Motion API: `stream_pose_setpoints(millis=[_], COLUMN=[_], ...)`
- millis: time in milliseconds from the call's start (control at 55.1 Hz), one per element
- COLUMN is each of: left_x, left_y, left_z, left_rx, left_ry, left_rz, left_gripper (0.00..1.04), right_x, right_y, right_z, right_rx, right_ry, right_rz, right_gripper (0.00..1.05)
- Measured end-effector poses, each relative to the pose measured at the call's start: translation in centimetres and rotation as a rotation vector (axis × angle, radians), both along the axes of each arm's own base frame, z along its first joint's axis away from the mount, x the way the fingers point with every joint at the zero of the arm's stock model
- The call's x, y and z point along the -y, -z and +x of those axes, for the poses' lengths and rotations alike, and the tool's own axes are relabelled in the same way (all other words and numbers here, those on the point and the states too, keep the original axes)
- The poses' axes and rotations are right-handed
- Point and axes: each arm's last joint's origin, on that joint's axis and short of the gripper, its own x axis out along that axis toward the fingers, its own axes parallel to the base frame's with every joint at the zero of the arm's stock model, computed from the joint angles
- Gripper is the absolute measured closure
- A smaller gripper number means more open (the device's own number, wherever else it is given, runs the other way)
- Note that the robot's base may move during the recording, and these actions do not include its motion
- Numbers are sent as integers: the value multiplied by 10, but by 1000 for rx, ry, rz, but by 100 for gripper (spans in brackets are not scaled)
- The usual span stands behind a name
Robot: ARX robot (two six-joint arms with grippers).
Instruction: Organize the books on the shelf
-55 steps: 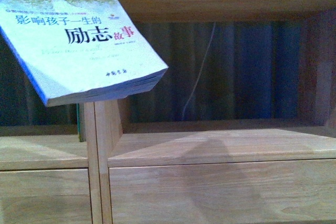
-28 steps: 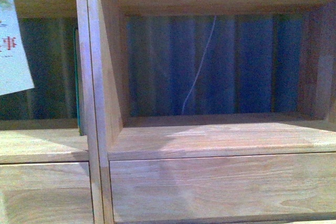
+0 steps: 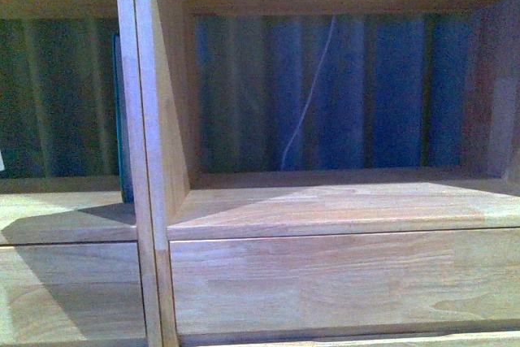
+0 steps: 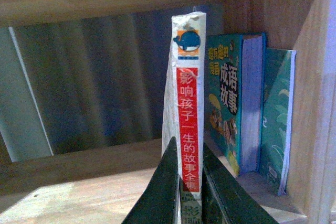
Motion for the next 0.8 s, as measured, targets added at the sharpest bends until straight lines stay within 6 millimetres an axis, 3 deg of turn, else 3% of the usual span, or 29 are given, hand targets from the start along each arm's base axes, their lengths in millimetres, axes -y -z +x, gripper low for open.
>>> stream_pose_setpoints(millis=[290,508,653,799], left_x=[23,43,45,46], left_y=[3,21,36,38], left_z=[42,77,97,110], left_rx=[38,11,-20,-21], left_ry=[14,15,-22,-43], left_rz=[33,65,70,73], left_gripper=[98,98,98,98], right_x=[-2,-2,-2,-2], right_y=[21,30,35,39], right_z=[-15,-23,-27,-31], right_rx=[5,8,8,8], right_ry=[-4,-3,-3,-4], right_rz=[0,0,0,0], right_gripper=[102,102,102,102])
